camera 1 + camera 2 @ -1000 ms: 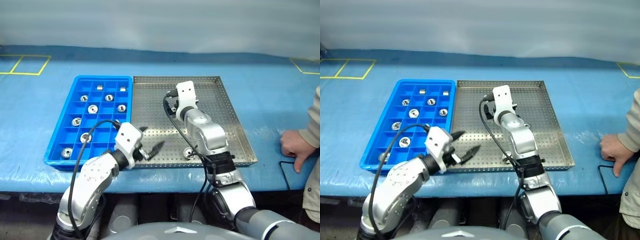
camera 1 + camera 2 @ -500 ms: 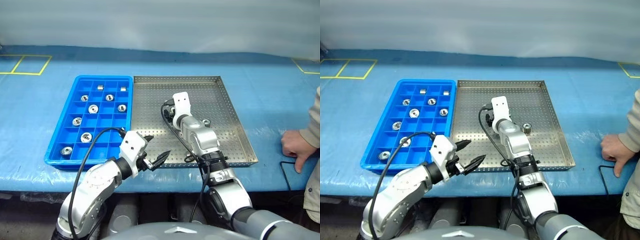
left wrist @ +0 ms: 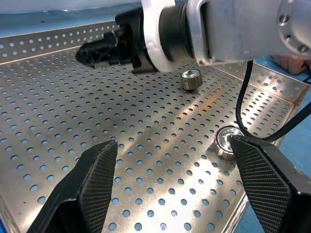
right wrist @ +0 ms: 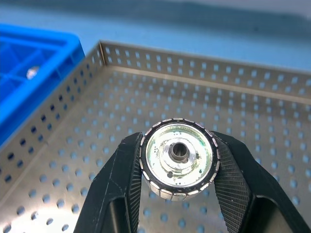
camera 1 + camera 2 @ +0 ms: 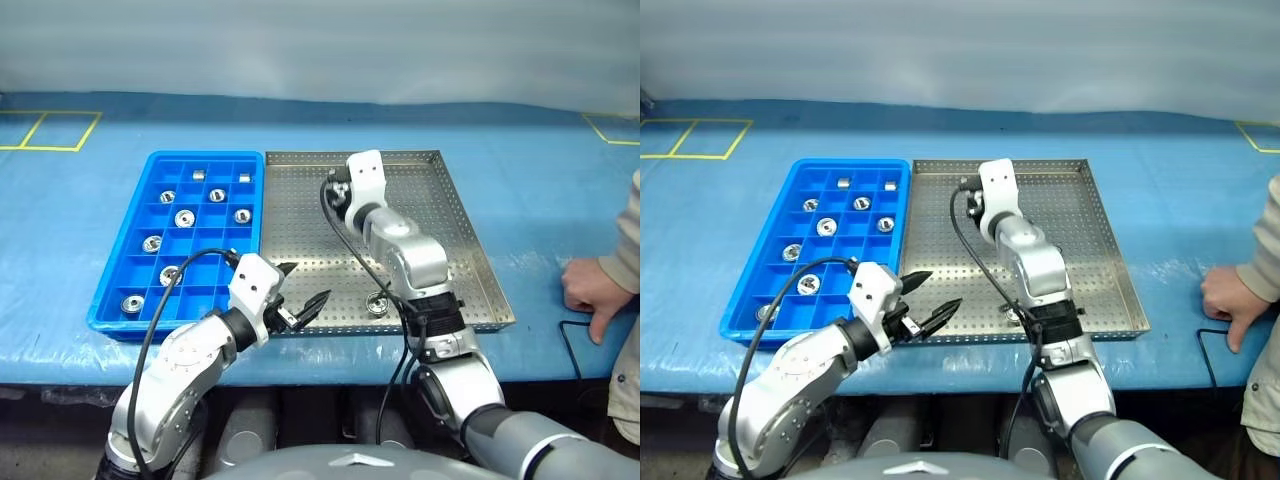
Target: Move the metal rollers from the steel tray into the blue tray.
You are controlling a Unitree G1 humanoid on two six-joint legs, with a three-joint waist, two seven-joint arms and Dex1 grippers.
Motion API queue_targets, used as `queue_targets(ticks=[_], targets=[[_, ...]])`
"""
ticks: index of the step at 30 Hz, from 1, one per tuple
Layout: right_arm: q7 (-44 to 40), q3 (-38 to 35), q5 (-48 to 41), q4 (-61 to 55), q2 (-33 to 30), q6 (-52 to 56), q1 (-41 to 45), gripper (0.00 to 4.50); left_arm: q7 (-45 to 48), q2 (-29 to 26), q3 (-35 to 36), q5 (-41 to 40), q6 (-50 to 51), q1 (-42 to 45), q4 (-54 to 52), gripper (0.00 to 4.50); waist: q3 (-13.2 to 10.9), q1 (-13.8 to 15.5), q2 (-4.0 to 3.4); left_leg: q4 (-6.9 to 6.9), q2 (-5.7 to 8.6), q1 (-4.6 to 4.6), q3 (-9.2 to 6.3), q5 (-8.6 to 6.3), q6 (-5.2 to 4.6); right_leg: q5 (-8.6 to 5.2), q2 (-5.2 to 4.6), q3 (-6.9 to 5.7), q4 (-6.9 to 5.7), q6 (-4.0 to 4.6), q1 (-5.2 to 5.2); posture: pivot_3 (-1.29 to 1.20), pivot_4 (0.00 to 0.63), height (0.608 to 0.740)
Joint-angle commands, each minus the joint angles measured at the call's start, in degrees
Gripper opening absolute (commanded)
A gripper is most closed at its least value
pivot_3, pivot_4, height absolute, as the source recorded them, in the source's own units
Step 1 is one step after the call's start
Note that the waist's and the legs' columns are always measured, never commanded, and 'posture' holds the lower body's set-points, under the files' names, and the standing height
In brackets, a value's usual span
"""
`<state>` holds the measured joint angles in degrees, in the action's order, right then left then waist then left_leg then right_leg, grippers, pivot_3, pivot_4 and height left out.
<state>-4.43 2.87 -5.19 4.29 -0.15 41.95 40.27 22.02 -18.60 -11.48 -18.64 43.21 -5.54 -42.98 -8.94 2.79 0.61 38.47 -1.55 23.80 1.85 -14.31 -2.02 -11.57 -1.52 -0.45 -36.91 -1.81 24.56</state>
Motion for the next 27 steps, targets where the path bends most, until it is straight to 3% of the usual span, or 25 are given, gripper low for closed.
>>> queue_targets(ticks=[1,7,12,27], targets=[[-1.7,0.5,-1.2,-3.7,0.4,0.3,3.3,1.70,-3.7,1.9,3.1,0.5,-1.9,-0.3,-1.8,4.03,0.0,0.1,0.00,-0.03,0.00,-0.01,0.00,0.00,0.00,0.00,0.00,0.00,0.01,-0.01,0.00,0.25,0.150,0.740],[-4.7,4.4,-1.1,-2.2,2.4,-1.3,5.0,1.70,-16.9,10.2,13.7,4.0,-4.1,-1.0,-1.3,4.03,0.0,1.2,0.02,-0.34,0.01,-0.06,-0.01,0.06,0.10,0.13,0.01,0.00,0.05,0.24,0.04,0.33,0.150,0.740],[-7.0,8.2,-0.6,0.5,5.0,-3.2,5.2,1.70,-20.3,11.0,19.4,5.7,-5.0,-5.1,-4.9,4.03,0.0,2.4,0.02,-0.56,0.00,-0.09,-0.13,0.12,0.19,0.04,0.06,-0.13,0.05,0.37,0.06,0.41,0.150,0.740],[-11.2,12.4,0.1,10.0,8.7,-7.2,4.6,1.70,-24.9,13.8,19.1,8.5,-6.0,-16.3,-12.1,4.03,0.0,11.0,0.05,-0.53,-0.03,-0.04,-0.28,0.17,0.32,-0.37,0.04,-0.35,0.07,0.45,0.07,0.55,0.150,0.740]])
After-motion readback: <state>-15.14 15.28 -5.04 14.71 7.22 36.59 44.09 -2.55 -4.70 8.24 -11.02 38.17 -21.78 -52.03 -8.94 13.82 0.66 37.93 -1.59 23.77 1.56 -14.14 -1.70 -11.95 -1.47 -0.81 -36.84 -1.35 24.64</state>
